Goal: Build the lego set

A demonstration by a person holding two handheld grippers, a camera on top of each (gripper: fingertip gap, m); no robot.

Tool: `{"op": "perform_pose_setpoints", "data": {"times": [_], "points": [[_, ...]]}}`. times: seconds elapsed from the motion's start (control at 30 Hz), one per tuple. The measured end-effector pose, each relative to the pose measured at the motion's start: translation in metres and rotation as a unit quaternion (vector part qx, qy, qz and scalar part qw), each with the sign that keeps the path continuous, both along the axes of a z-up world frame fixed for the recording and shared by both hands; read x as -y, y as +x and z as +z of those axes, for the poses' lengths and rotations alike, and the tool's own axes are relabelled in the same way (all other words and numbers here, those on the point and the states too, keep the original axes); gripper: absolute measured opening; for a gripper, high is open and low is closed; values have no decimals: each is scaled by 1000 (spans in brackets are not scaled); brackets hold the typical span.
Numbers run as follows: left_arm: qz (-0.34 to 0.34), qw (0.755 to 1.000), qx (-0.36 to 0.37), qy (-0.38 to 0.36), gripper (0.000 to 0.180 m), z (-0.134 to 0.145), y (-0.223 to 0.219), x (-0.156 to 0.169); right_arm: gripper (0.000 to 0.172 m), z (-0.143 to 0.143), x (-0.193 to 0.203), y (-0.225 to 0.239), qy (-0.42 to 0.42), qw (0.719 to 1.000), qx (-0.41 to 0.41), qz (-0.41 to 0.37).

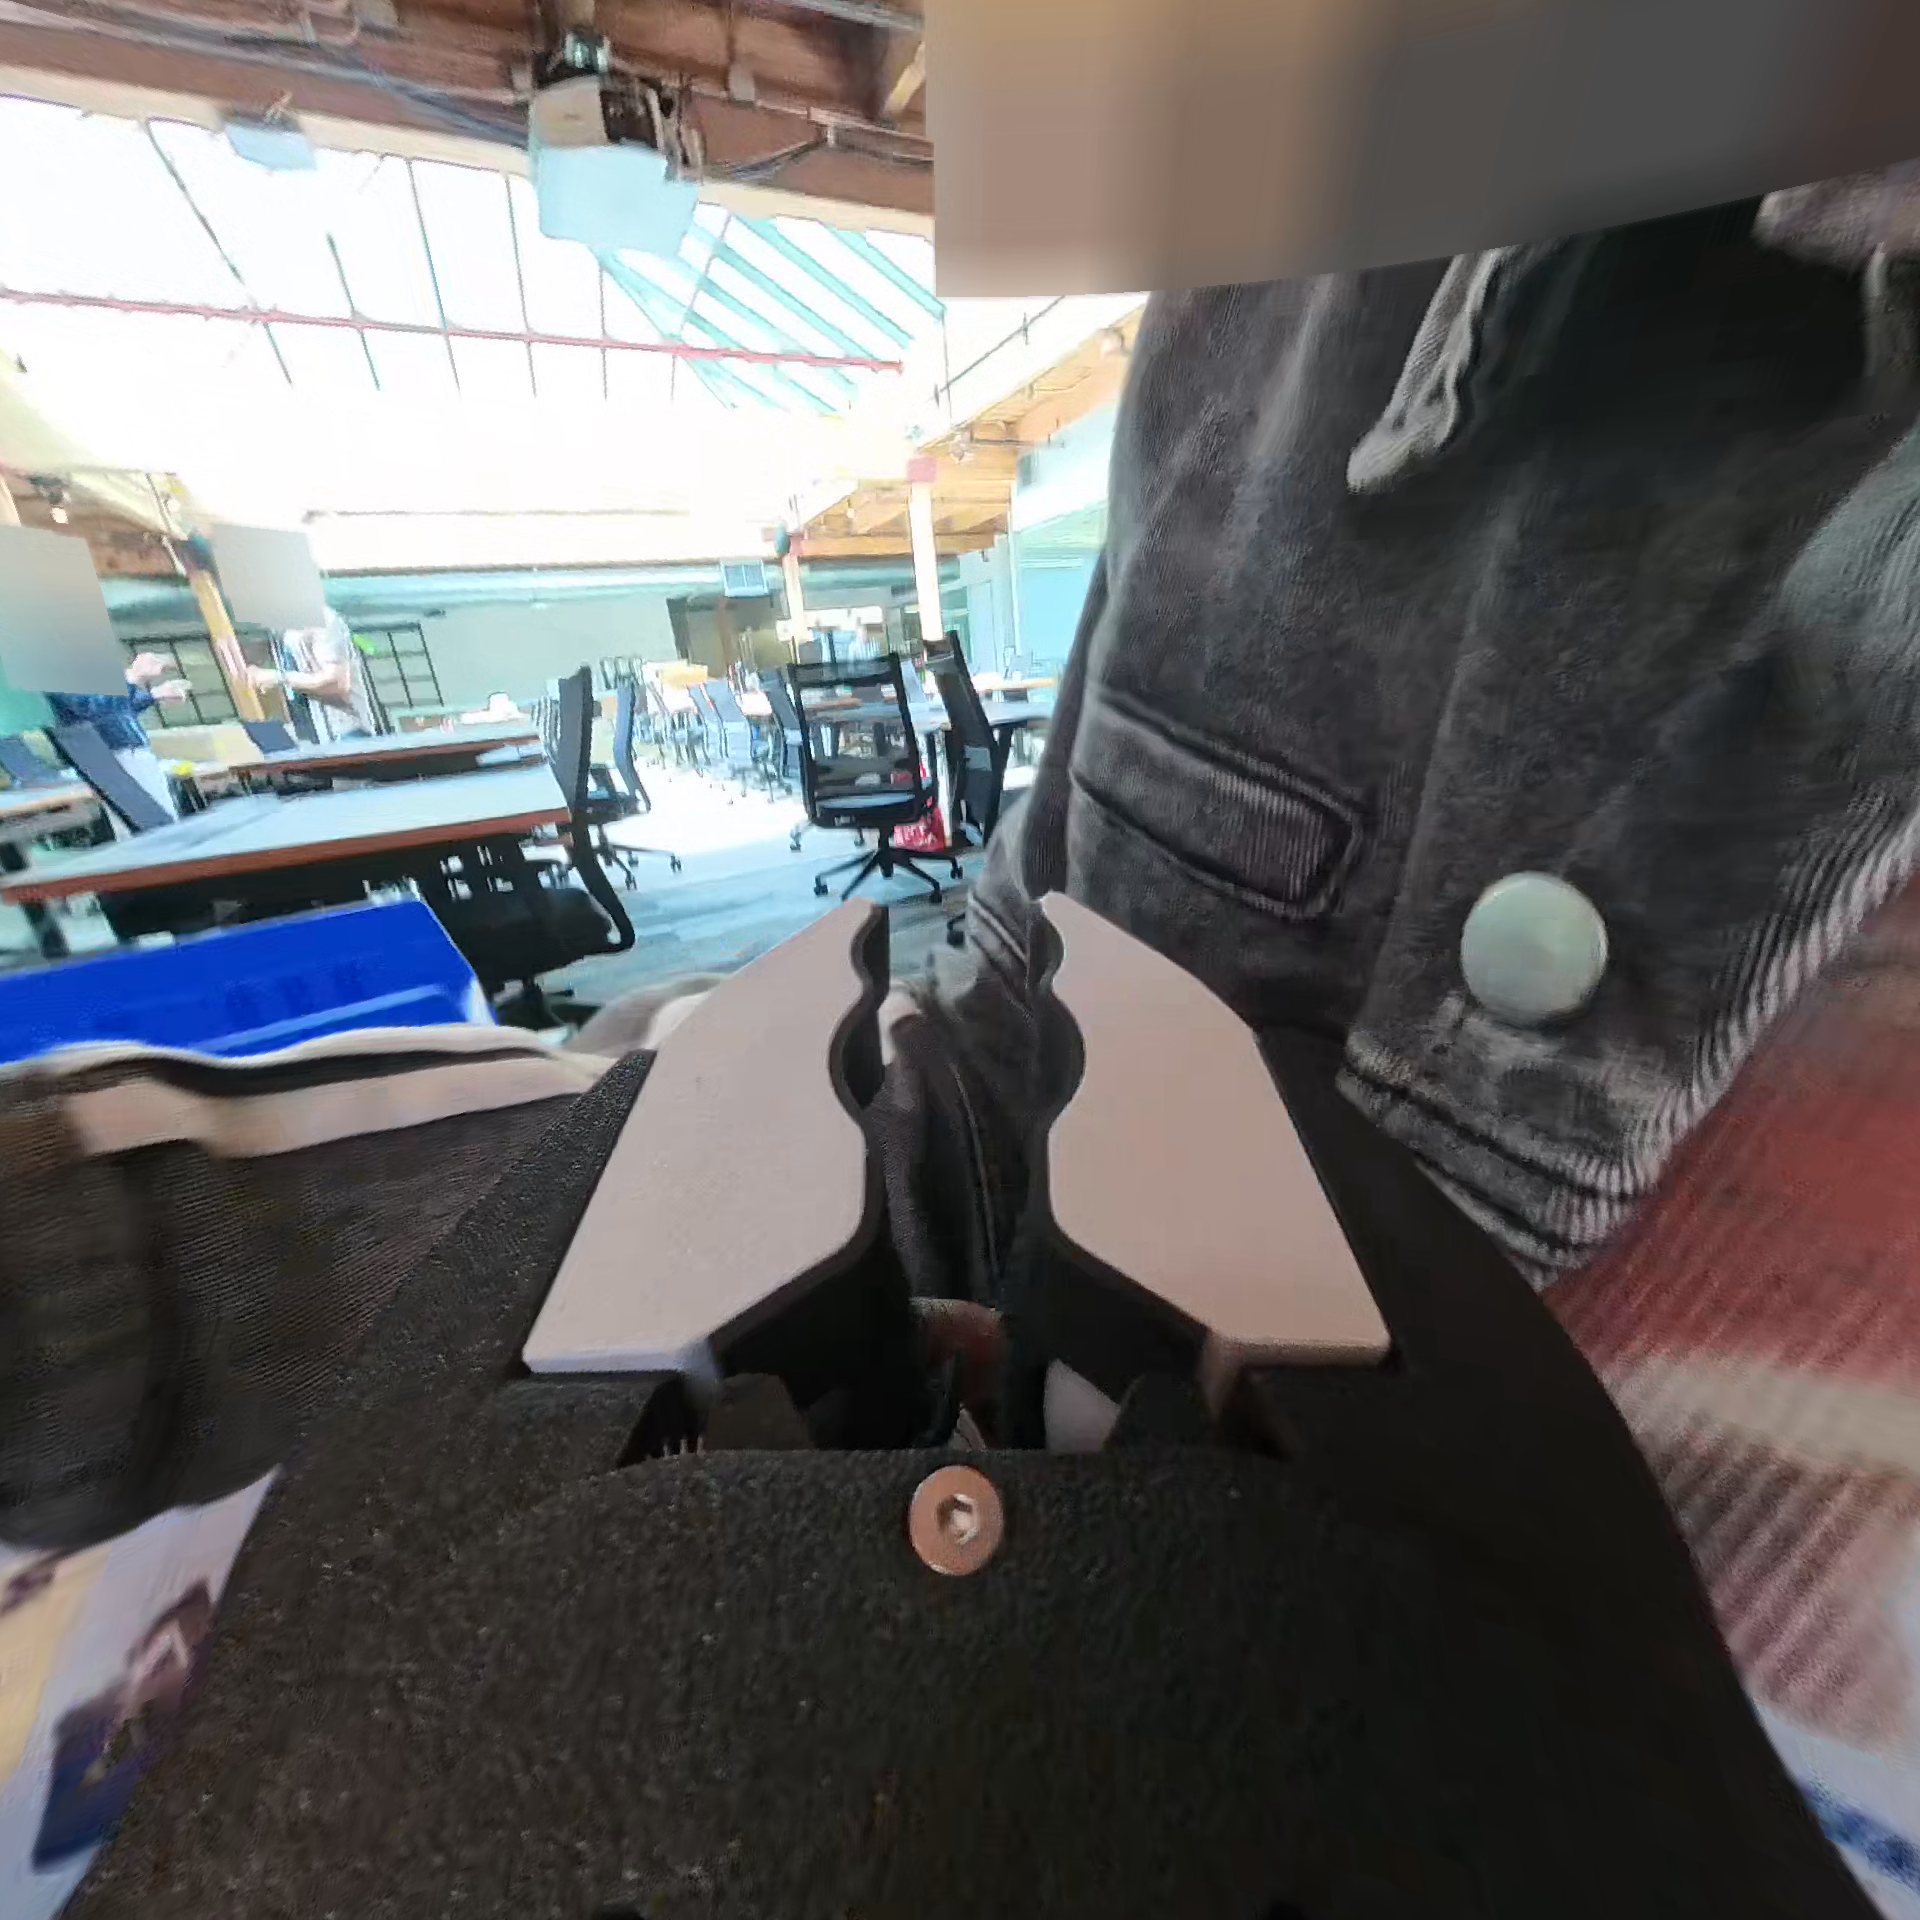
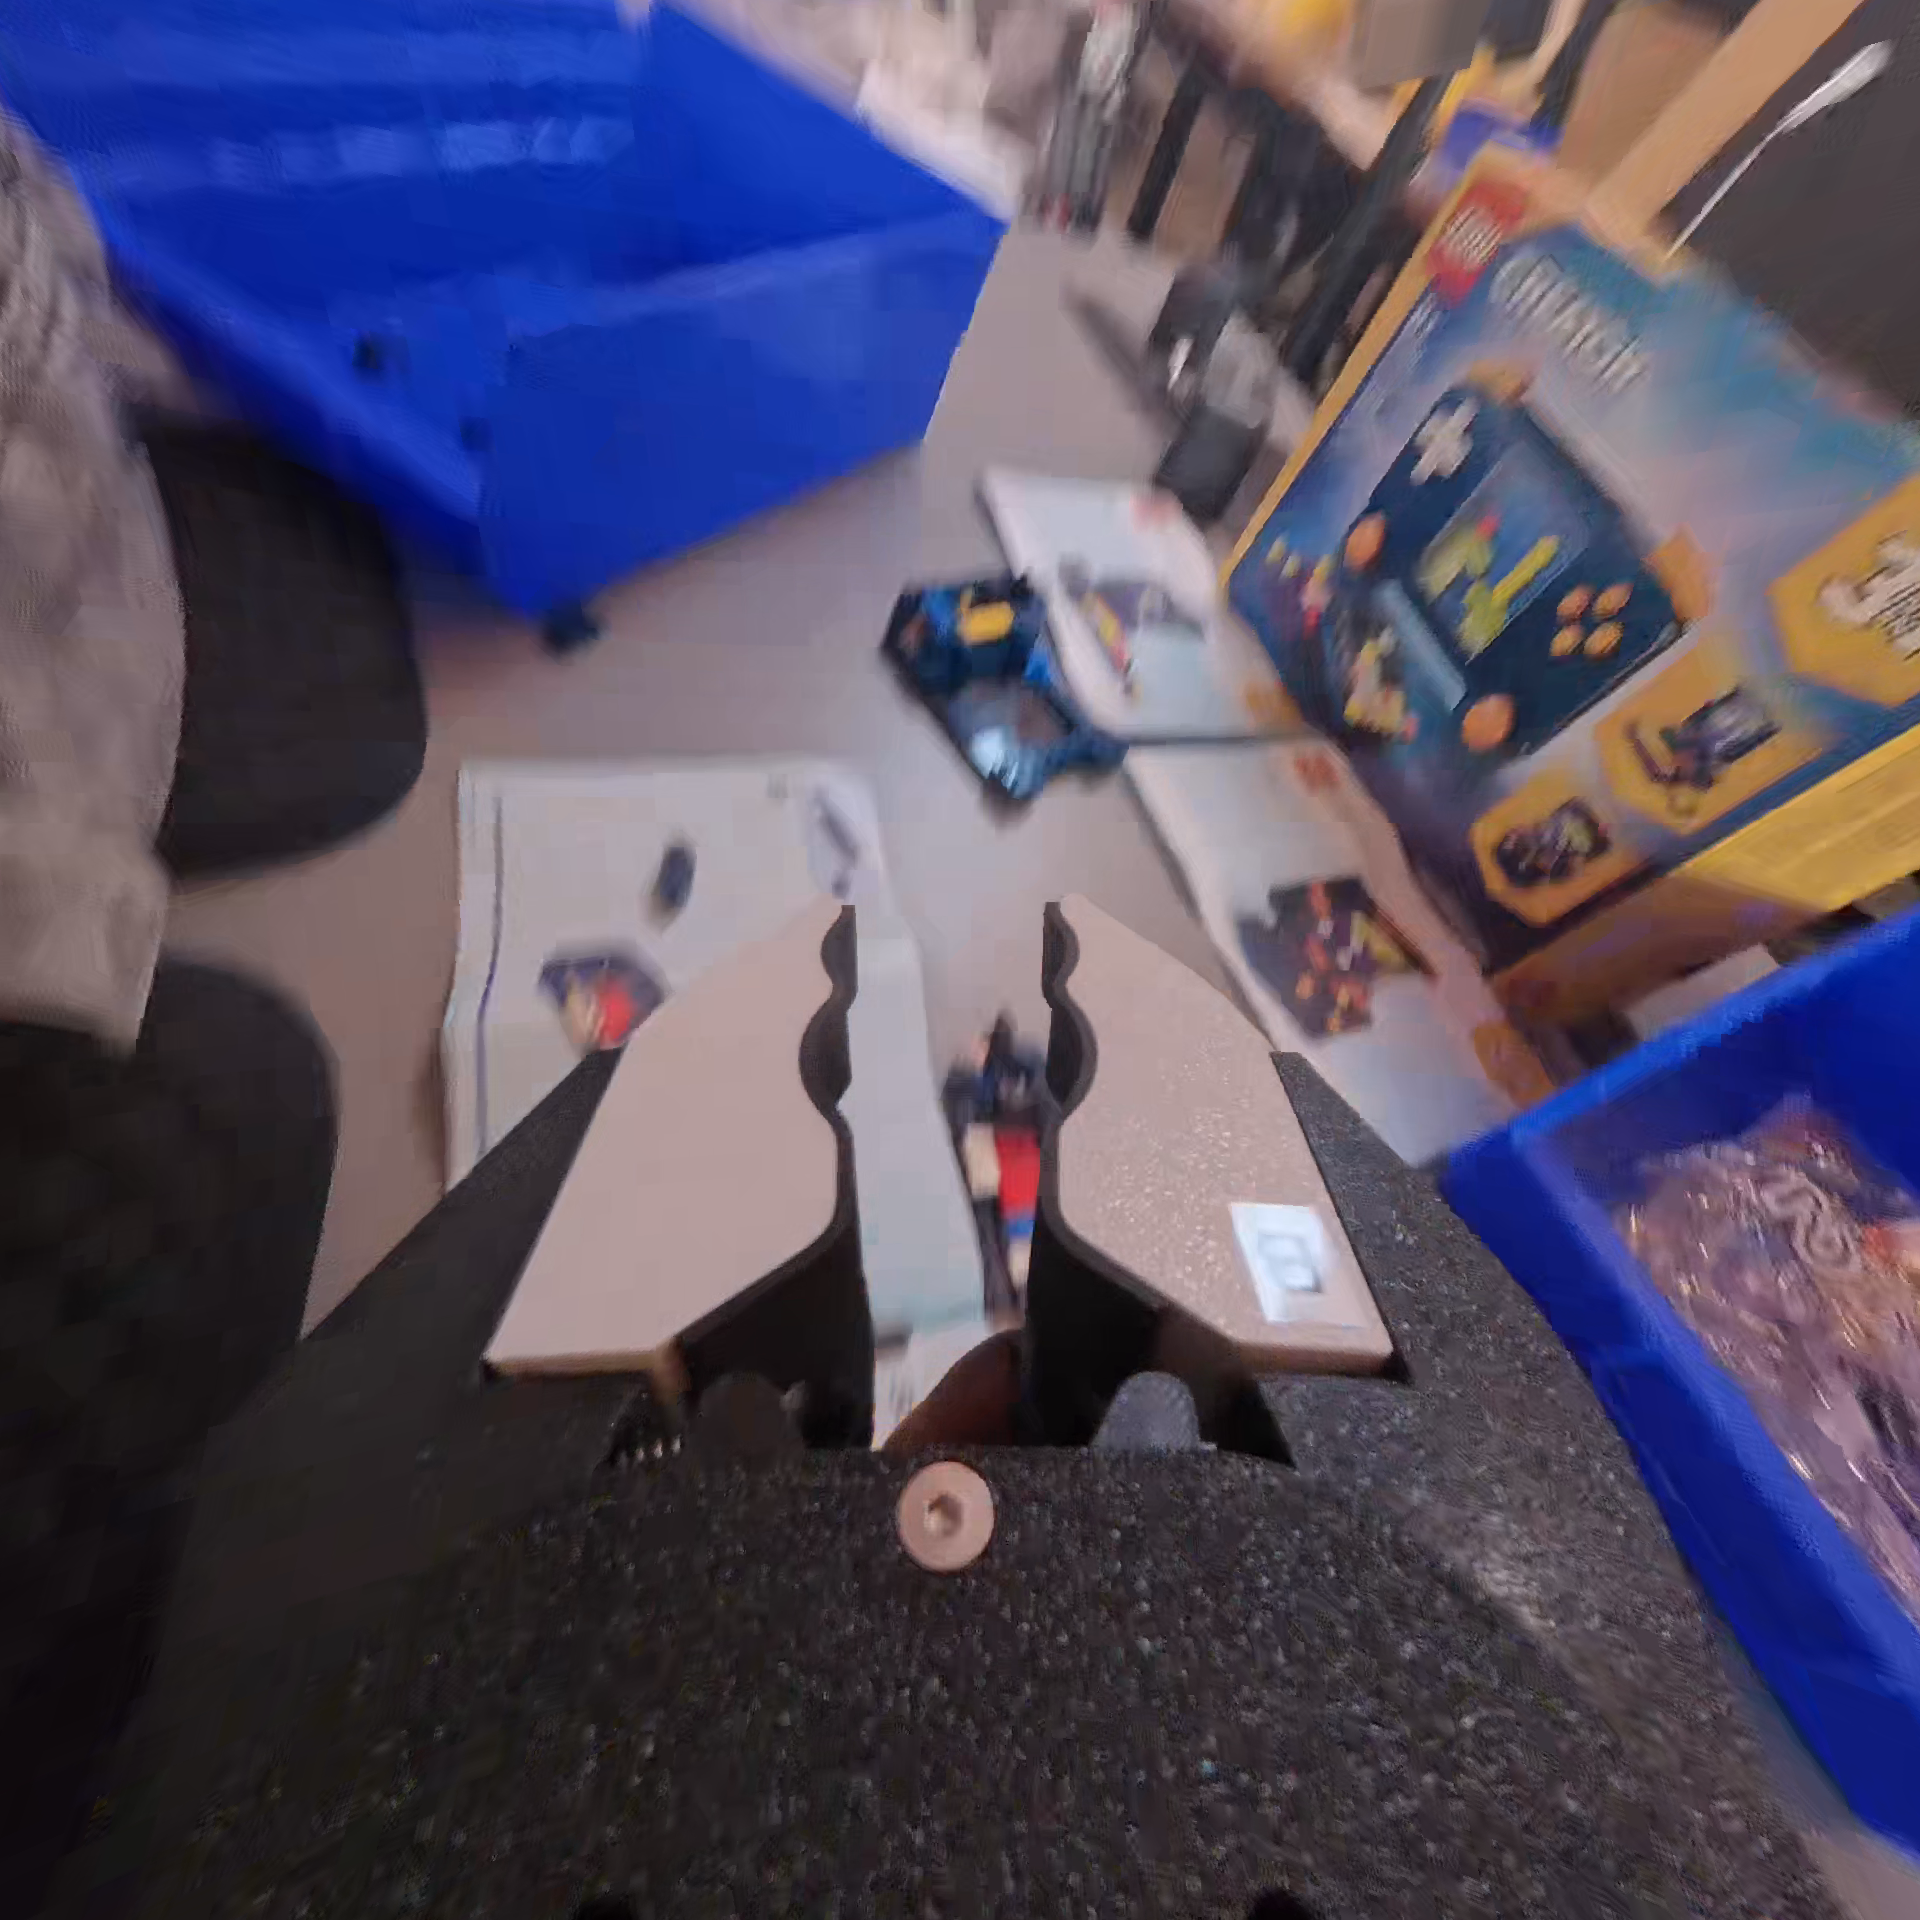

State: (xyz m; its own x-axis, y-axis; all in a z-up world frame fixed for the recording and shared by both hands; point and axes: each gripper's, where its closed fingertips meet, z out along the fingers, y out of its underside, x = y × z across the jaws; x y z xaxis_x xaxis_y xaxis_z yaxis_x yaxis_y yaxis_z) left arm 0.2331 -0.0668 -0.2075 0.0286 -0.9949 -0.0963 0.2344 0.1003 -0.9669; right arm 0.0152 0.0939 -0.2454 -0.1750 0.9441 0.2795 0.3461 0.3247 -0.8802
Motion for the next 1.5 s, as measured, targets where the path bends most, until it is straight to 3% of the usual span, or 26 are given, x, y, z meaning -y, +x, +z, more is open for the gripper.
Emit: {"op": "perform_pose_setpoints", "data": {"times": [0.07,0.13,0.2,0.43,0.5,0.6,0.7,0.8,0.83,0.9,0.97,1.0,1.17,1.27,1.33,1.43,1.5], "points": [[7,1000,-22,14,25,-17,-7,1,37,15,-13,-21,-47,993,-98,-35],[0,1000,5,26,23,-9,-18,3,36,24,-28,-22,-123,968,-199,-95],[5,999,-7,33,24,-8,-22,-1,29,21,-33,-14,-158,946,-262,-105],[16,999,-23,31,22,-15,-24,-7,31,13,-54,-6,-143,941,-269,-151],[16,1000,-12,11,23,-12,-26,-9,40,18,-52,-6,-148,939,-275,-146],[15,1000,-1,-14,25,-9,-26,-11,67,25,-52,-5,-164,930,-291,-153],[11,1000,0,-15,26,-8,-23,-6,97,36,-54,-3,-176,915,-325,-163],[8,1000,-7,-3,26,-10,-19,3,115,42,-58,1,-170,904,-347,-181],[7,1000,-10,2,26,-10,-17,6,113,43,-59,2,-159,903,-354,-184],[6,1000,-15,9,26,-13,-15,11,84,47,-58,7,-128,903,-367,-184],[6,1000,-18,14,26,-14,-12,14,7,46,-50,11,-110,914,-355,-164],[6,1000,-18,15,26,-15,-10,16,0,47,-47,12,-108,917,-351,-156],[5,1000,-20,16,26,-14,-7,17,0,44,-40,7,-111,930,-326,-130],[5,1000,-23,19,26,-15,-6,18,16,43,-41,5,-105,932,-323,-127],[4,1000,-23,20,26,-15,-7,18,0,41,-35,4,-100,940,-307,-113],[3,999,-24,23,26,-15,-7,19,0,41,-33,3,-72,947,-292,-109],[3,999,-25,26,26,-15,-7,19,13,50,-37,9,-51,939,-319,-116]]}}
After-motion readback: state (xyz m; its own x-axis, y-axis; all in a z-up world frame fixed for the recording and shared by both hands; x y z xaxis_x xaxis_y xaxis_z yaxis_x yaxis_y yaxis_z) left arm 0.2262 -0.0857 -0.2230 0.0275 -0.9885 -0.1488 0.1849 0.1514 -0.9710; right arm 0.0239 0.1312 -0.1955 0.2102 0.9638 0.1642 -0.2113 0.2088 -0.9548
